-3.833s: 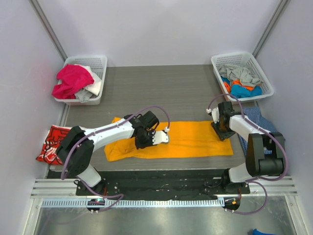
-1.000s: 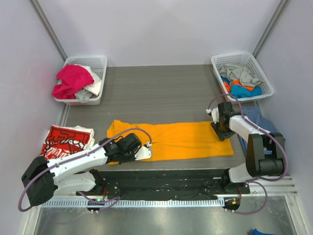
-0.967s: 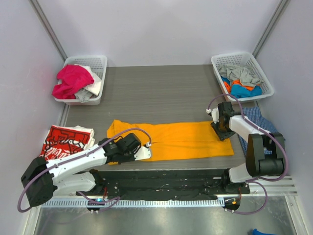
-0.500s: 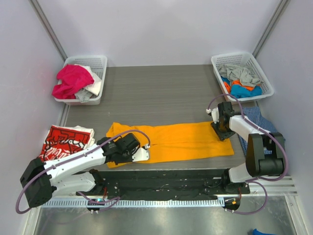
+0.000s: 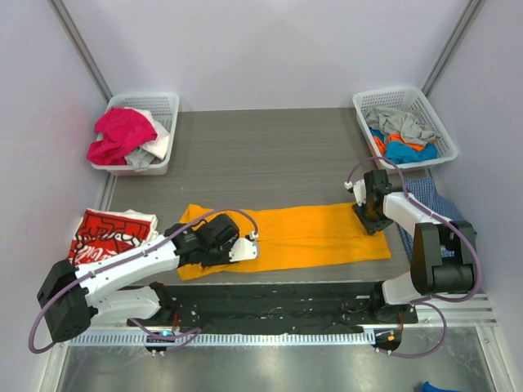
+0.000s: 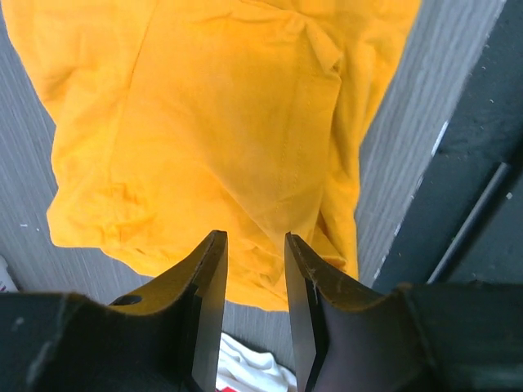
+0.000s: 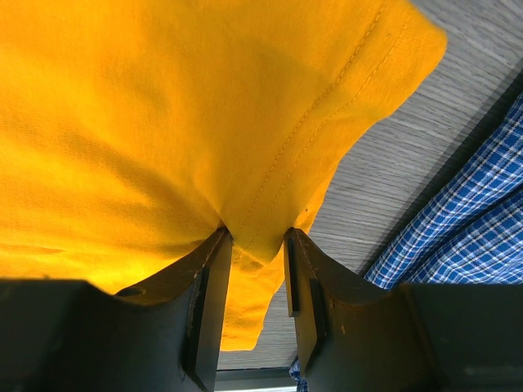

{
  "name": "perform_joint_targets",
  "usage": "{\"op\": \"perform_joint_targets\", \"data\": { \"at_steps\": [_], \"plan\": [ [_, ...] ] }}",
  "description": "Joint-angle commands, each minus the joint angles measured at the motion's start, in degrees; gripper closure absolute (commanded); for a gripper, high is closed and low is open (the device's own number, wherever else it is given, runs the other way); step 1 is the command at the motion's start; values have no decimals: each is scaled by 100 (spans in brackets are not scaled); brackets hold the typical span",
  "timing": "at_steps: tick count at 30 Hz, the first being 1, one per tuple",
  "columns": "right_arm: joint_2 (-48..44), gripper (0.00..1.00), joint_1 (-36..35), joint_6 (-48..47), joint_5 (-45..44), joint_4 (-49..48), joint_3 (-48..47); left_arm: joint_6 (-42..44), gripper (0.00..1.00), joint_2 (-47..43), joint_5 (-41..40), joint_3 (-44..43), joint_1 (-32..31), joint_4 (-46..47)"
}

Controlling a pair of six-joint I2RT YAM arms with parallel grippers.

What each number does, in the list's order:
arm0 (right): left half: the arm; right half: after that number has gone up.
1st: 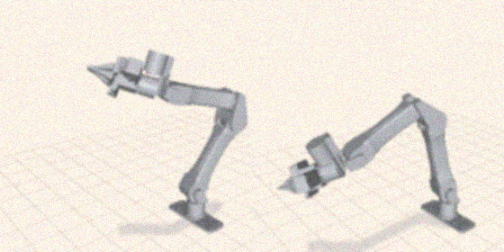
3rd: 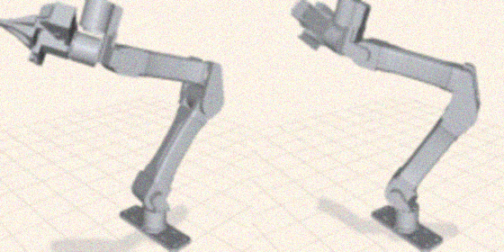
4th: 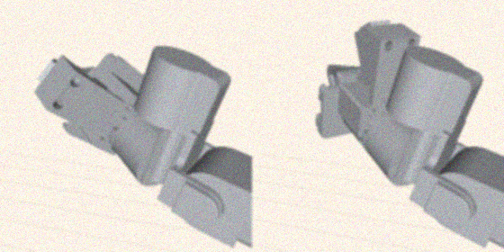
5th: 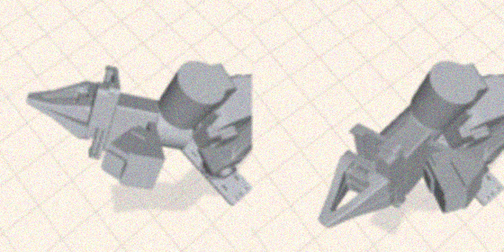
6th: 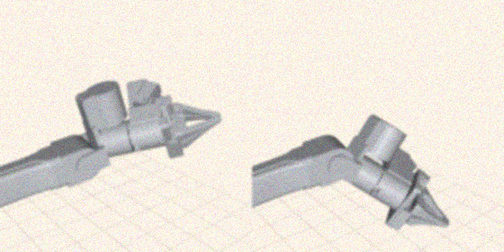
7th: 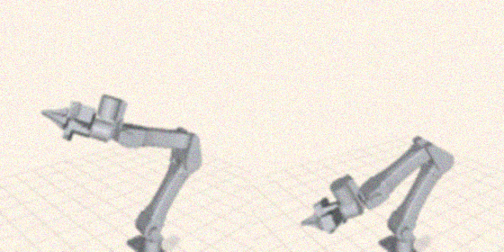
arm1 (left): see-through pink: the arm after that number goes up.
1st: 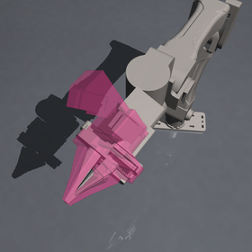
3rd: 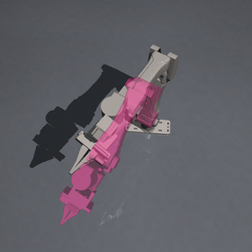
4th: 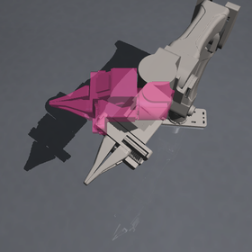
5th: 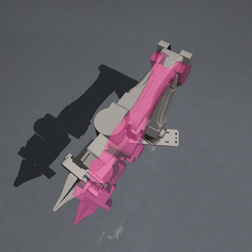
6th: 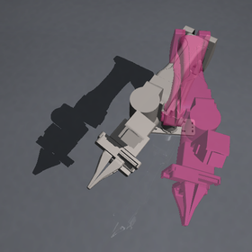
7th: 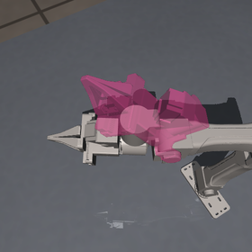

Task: Fold and stack the t-shirts
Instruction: Fold the other side of the tshirt into a rectangle

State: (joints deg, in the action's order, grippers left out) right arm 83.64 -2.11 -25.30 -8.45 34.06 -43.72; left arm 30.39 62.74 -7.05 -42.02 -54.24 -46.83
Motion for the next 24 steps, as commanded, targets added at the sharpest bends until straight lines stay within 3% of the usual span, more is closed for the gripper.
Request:
{"op": "perform_joint_targets", "data": {
  "at_steps": [1, 6, 13, 19, 24],
  "plan": [
    [241, 59, 9, 78, 62, -31, 92, 133, 62, 264, -200, 238, 36, 797],
    [153, 59, 0, 69, 27, -5, 127, 204, 62, 713, 36, 308, 71, 1246],
    [74, 59, 0, -10, -26, -14, 163, 177, 62, 1267, 380, 273, 71, 1000],
    [83, 59, 9, -1, 36, 12, 75, 107, 61, 1057, -67, 221, 71, 1193],
    [-136, 58, 9, -19, 150, 293, -92, 19, 53, 486, -157, -78, 71, 1115]
  ]
}}
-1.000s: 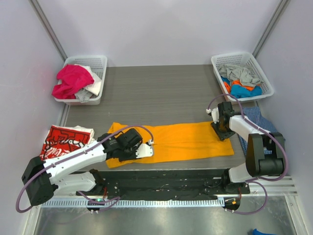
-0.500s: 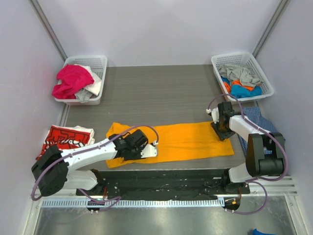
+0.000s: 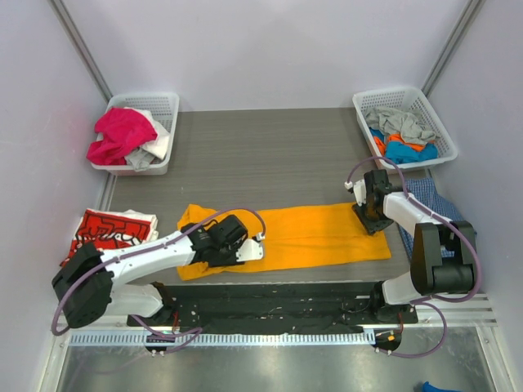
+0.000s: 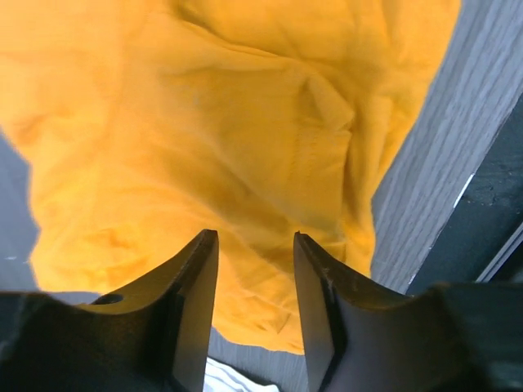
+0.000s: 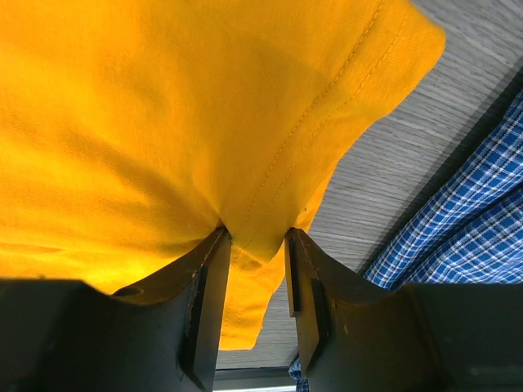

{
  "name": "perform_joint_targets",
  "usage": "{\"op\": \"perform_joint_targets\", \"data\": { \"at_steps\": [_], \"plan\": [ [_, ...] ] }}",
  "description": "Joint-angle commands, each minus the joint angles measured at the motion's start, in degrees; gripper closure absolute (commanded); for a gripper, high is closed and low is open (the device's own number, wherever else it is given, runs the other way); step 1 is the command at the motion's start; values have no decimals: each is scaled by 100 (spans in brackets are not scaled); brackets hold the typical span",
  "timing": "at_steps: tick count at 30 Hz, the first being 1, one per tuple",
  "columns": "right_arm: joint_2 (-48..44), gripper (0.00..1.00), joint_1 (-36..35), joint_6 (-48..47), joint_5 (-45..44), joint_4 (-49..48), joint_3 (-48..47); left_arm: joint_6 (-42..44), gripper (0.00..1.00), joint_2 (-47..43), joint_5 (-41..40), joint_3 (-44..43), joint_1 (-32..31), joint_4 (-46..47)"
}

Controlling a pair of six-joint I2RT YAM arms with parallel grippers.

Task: Fold and stack the t-shirts
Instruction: Fold the other side of the tshirt into a rectangle

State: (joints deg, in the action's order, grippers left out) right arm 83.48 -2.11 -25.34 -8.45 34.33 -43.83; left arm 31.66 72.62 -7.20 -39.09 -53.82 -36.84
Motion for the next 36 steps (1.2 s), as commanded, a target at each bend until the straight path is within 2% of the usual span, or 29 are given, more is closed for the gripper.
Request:
{"op": "perform_joint_targets", "data": {
  "at_steps": [1, 5, 7, 12, 17, 23, 29, 36],
  "plan": [
    [-165, 57, 0, -15, 185, 320, -160, -133, 52, -547, -132, -458, 38, -24],
    [-324, 55, -18, -6, 282, 540, -336, -116, 43, -600, -97, -793, 30, -271],
    [-341, 55, -18, 29, 326, 593, -415, -55, 42, -600, -202, -680, 38, -132],
    [-306, 53, -105, 73, 396, 637, -538, 173, 41, -591, -466, -284, 222, 300],
    [-280, 50, -281, 117, 537, 681, -723, 384, 41, -477, -229, -187, 854, 441],
    [-69, 46, -720, 214, 537, 549, -758, 578, 40, -214, 17, -151, 1321, 572],
    [107, 45, -1002, 258, 432, 417, -723, 596, 41, 59, 114, -178, 1401, 625],
    [-288, 45, -1107, 223, 142, 496, -705, 569, 41, 182, 166, -178, 1410, 652]
  ]
}}
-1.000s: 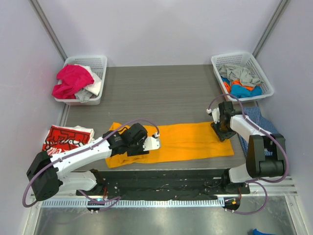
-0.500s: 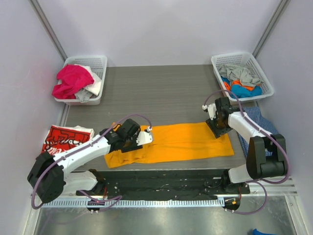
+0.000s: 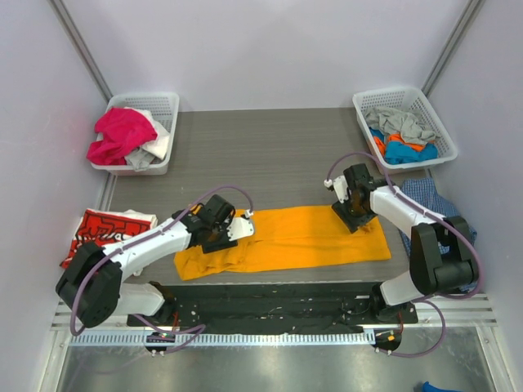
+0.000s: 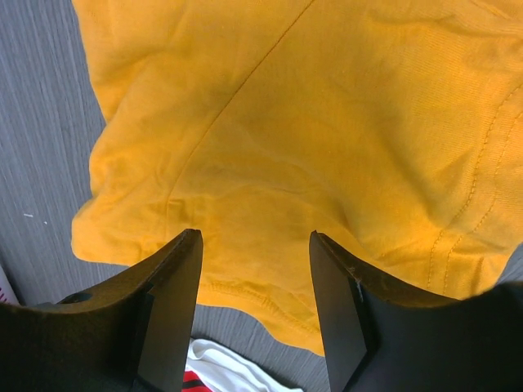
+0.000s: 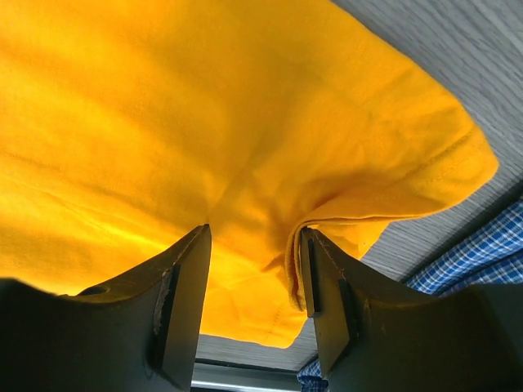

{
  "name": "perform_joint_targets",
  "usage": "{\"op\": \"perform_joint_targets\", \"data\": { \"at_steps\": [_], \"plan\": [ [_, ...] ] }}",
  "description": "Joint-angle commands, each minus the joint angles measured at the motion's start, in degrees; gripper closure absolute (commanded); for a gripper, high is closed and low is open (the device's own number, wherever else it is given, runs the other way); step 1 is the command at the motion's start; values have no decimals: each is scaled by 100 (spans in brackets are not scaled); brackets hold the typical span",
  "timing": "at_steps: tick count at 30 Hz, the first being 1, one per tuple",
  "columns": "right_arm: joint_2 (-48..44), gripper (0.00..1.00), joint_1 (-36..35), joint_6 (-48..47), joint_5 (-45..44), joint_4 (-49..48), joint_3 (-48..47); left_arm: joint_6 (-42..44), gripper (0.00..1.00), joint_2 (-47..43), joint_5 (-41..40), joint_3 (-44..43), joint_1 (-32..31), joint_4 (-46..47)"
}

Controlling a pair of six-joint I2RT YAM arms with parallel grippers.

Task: Fold and stack the t-shirts
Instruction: Fold the other side of the tshirt into a rectangle

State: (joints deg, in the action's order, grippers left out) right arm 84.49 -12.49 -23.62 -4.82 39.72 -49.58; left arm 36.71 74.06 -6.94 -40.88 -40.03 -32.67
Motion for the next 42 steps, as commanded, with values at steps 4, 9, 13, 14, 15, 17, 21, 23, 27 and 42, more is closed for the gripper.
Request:
{"op": "perform_joint_targets", "data": {
  "at_steps": [4, 9, 13, 14, 15, 17, 21, 23, 27, 42],
  "plan": [
    [-661, 45, -139, 94, -292, 202, -253, 38, 41, 135, 158, 28, 30, 243],
    [-943, 44, -245, 173, -335, 536, -455, 56, 42, 179, 131, 54, 30, 278],
    [-987, 44, -289, 182, -362, 563, -430, 64, 42, 196, 132, 63, 30, 304],
    [-952, 44, -298, 156, -379, 502, -395, 56, 42, 214, 131, 72, 30, 305],
    [-917, 44, -289, 147, -432, 449, -325, 64, 41, 231, 123, 80, 30, 331],
    [-812, 44, -289, 86, -467, 248, -228, 64, 42, 258, 105, 81, 39, 357],
    [-583, 45, -289, -2, -520, -96, -17, 73, 42, 310, 79, 98, 48, 427],
    [-478, 45, -298, -29, -503, -236, 1, 82, 42, 319, 70, 98, 66, 436],
    [-223, 45, -298, -64, -371, -439, -42, 100, 42, 416, 26, 81, 83, 498],
    [24, 44, -834, 235, -98, -343, -368, 91, 42, 618, 0, 10, 101, 568]
  ]
}}
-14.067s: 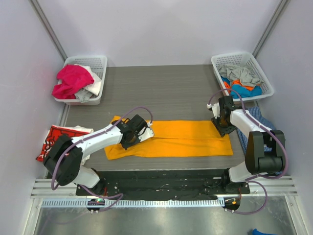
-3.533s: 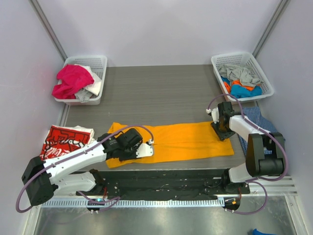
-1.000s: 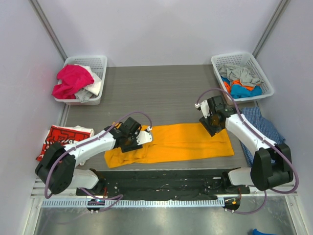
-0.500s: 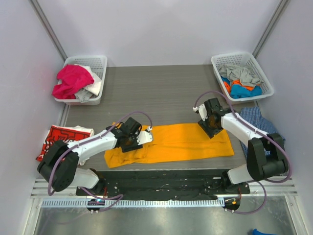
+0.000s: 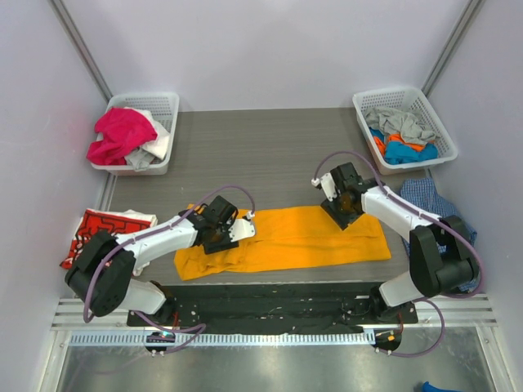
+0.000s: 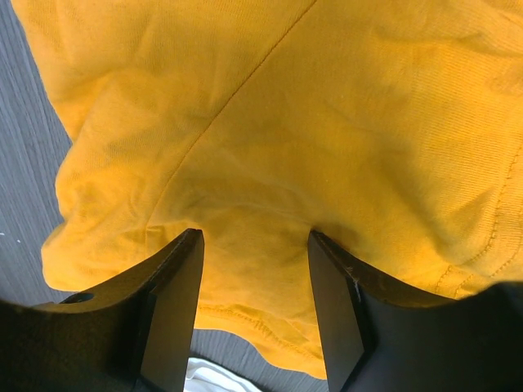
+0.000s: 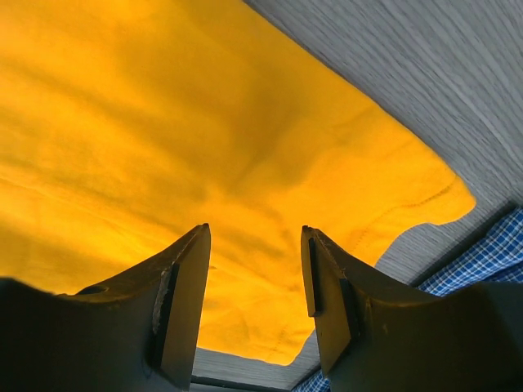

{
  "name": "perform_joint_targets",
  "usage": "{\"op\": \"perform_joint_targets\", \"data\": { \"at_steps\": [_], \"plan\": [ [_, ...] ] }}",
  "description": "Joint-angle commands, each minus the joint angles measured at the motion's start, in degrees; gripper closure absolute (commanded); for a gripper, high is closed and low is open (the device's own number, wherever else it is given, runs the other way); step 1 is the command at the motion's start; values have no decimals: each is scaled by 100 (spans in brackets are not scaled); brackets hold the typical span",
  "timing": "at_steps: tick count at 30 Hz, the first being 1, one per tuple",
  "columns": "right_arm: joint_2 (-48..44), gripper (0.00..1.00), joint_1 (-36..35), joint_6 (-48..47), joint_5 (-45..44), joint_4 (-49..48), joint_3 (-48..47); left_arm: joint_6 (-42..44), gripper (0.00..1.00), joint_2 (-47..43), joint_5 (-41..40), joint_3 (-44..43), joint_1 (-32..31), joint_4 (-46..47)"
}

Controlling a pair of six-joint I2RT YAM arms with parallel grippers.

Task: Fold and stack the t-shirts
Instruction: Fold the other side of the tshirt into a rectangle, then rotate the tshirt 90 degrees

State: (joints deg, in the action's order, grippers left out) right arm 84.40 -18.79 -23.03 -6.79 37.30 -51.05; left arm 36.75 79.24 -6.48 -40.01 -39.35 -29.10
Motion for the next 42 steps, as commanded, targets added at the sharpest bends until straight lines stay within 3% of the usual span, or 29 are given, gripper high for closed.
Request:
{"op": "perform_joint_targets", "data": {
  "at_steps": [1, 13, 30, 42],
  "plan": [
    [59, 44, -239, 202, 90, -126, -221, 86, 42, 100, -46, -77, 33, 221],
    [375, 44, -661, 325, 46, -302, -151, 60, 42, 65, -99, -103, 51, 212],
    [393, 45, -679, 308, -7, -381, -19, -107, 41, -313, 366, -719, 51, -324],
    [419, 45, -679, 264, -77, -390, -19, -309, 41, 459, 1035, -991, 42, -43]
  ]
}}
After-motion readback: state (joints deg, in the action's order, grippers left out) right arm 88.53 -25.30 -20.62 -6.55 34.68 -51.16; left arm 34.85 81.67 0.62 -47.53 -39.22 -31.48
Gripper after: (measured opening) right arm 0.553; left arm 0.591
